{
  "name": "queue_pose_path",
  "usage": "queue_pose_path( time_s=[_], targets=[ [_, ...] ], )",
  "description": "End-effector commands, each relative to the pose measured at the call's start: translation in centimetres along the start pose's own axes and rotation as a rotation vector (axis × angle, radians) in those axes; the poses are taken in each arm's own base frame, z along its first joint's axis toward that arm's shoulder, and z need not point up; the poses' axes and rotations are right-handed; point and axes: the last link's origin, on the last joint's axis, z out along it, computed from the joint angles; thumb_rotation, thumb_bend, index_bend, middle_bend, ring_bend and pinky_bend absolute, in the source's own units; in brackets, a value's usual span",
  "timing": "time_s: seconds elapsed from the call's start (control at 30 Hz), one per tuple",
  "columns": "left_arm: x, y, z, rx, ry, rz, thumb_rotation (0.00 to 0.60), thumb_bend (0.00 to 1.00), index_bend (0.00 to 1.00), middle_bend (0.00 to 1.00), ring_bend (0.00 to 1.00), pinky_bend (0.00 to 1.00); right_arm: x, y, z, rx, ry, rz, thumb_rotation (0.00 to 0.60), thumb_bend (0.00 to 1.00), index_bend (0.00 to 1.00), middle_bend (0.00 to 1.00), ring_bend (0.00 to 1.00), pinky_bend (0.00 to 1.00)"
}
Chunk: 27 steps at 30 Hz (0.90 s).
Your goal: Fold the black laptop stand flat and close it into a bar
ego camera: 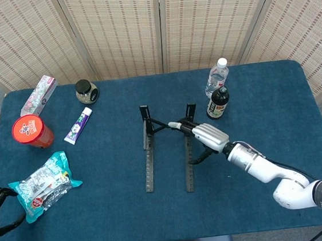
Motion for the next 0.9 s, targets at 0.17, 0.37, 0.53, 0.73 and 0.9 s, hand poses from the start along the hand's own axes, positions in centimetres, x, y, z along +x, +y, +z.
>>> queue_pose_path(
  time_s=[0.17,0.37,0.53,0.73,0.9],
  targets=[
    [0.0,0.2,0.2,-0.008,-0.002,-0.001,0.600,0.11,0.37,0.33,0.21,0.19,-0.8,2.0,-0.7,-0.043,-0.027,-0.051,0.600,0.02,0.00,0.16,0.04,0.19],
    [0.0,0.2,0.1,-0.003,-0.005,0.001,0.600,0.11,0.37,0.33,0.21,0.19,-1.7,3.4,-0.1,-0.071,-0.054,-0.085,0.600,0.02,0.00,0.16,0.04,0.17],
    [0.1,0.2,0.0,0.005,-0.003,0.006,0.600,0.11,0.37,0.33,0.21,0.19,-2.3,3.6,0.4,-0.069,-0.077,-0.079,0.600,0.02,0.00,0.16,0.04,0.17],
    [0.1,0.2,-0.1,0.007,-0.007,0.008,0.600,0.11,0.37,0.33,0.21,0.19,-2.7,4.3,0.2,-0.089,-0.091,-0.071,0.600,0.02,0.00,0.16,0.04,0.17],
    [0.1,0.2,0.0,0.005,-0.007,0.008,0.600,0.11,0.37,0.33,0.21,0.19,-2.8,4.9,0.6,-0.115,-0.091,-0.054,0.600,0.02,0.00,0.16,0.04,0.17]
  ],
)
